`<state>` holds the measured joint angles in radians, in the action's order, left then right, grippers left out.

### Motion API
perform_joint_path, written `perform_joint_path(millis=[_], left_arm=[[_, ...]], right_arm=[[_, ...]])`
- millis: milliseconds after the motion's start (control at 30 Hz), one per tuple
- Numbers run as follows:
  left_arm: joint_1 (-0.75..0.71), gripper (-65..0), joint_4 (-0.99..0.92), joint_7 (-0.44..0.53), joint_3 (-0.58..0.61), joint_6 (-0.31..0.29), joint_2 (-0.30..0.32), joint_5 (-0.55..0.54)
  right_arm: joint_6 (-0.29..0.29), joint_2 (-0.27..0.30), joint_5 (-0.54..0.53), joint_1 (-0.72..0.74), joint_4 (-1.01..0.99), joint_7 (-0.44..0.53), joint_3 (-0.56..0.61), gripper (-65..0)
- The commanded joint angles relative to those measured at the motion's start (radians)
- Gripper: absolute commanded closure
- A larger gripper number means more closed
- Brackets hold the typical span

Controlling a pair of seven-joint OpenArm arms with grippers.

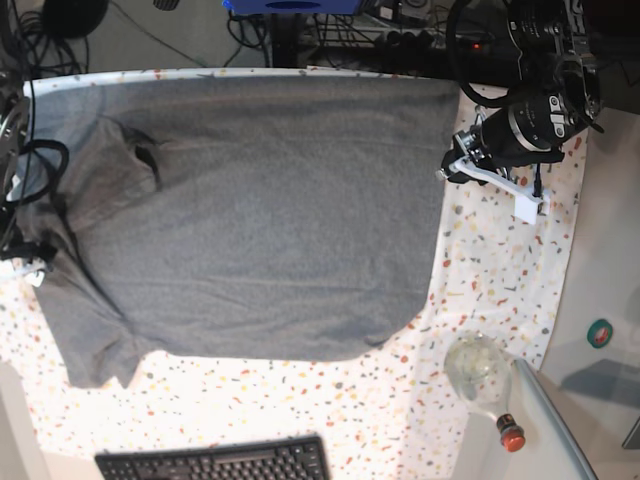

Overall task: Layout the t-shirt on the table in an organized manner, then fold the t-shirt properly
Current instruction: 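Tug the shirt sleeve outward with the right gripper to flatten it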

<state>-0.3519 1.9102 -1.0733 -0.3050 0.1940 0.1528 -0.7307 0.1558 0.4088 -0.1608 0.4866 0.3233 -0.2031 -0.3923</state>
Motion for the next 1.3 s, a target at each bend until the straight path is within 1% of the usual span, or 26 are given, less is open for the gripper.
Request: perform_joint_path(millis=[0, 33, 67, 167, 267, 300, 400, 433, 533, 567, 700, 767, 933, 1000, 1067, 1200, 1267], left_arm=[[0.003, 0.0, 0.018, 0.008, -0.003, -0.003, 0.006, -0.008], [0.003, 0.0, 0.018, 0.008, -0.003, -0.003, 0.006, -0.008], [0.003, 0.0, 0.018, 0.008, -0.003, -0.003, 0.006, -0.008], [0.003, 0.0, 0.018, 0.008, -0.003, -0.003, 0.006, -0.008], [-0.006, 0.0, 0.018, 0.008, -0.003, -0.003, 0.006, -0.008], [-0.008, 0.0, 0.018, 0.008, -0.004, -0.003, 0.006, -0.008], [-0.011, 0.0, 0.018, 0.008, -0.024, -0.003, 0.003, -0.008], [-0.011, 0.0, 0.018, 0.008, -0.030, -0.003, 0.003, -0.008], [-0.011, 0.0, 0.018, 0.008, -0.050, -0.003, 0.004, -0.010], [-0.011, 0.0, 0.018, 0.008, -0.059, -0.003, 0.004, -0.010], [-0.011, 0.0, 0.018, 0.005, -0.075, -0.003, 0.006, -0.010], [-0.009, 0.0, 0.018, 0.005, -0.075, -0.003, 0.006, -0.010], [-0.009, 0.0, 0.018, 0.005, -0.075, -0.003, 0.006, -0.010], [-0.009, 0.0, 0.018, 0.005, -0.075, -0.003, 0.006, -0.010], [-0.009, 0.0, 0.018, 0.005, -0.075, -0.003, 0.006, -0.010], [-0.009, 0.0, 0.018, 0.003, -0.079, -0.003, 0.006, -0.008], [-0.009, 0.0, 0.018, 0.003, -0.079, -0.003, 0.006, -0.008]], right_arm=[[-0.014, 0.009, -0.006, 0.019, 0.013, 0.034, 0.000, -43.4], [-0.015, 0.003, -0.006, 0.017, 0.013, 0.046, 0.002, -39.3], [-0.015, -0.003, -0.006, 0.011, 0.015, 0.058, 0.002, -33.9], [-0.015, -0.011, -0.006, 0.008, 0.023, 0.066, 0.002, -19.7], [-0.015, -0.020, -0.007, 0.008, 0.043, 0.066, 0.000, -1.1], [-0.015, -0.029, -0.007, 0.007, 0.067, 0.061, 0.000, 0.0], [-0.015, -0.038, -0.009, -0.019, 0.153, 0.032, -0.007, 0.0], [-0.015, -0.038, -0.010, -0.029, 0.195, -0.002, -0.007, 0.0], [-0.015, -0.043, -0.012, -0.070, 0.356, -0.154, -0.010, 0.0], [-0.015, -0.055, -0.012, -0.087, 0.423, -0.206, -0.010, 0.0], [-0.015, -0.090, -0.012, -0.170, 0.663, -0.336, -0.010, 0.0], [-0.015, -0.120, -0.012, -0.200, 0.748, -0.396, -0.020, 0.0], [-0.017, -0.199, -0.009, -0.253, 0.888, -0.551, -0.127, 0.0], [-0.017, -0.219, -0.007, -0.271, 0.906, -0.576, -0.150, 0.0], [-0.019, -0.228, -0.007, -0.286, 0.908, -0.577, -0.162, 0.0], [-0.019, -0.230, -0.007, -0.299, 0.902, -0.582, -0.178, 0.0], [-0.019, -0.230, -0.007, -0.300, 0.905, -0.614, -0.181, 0.0]])
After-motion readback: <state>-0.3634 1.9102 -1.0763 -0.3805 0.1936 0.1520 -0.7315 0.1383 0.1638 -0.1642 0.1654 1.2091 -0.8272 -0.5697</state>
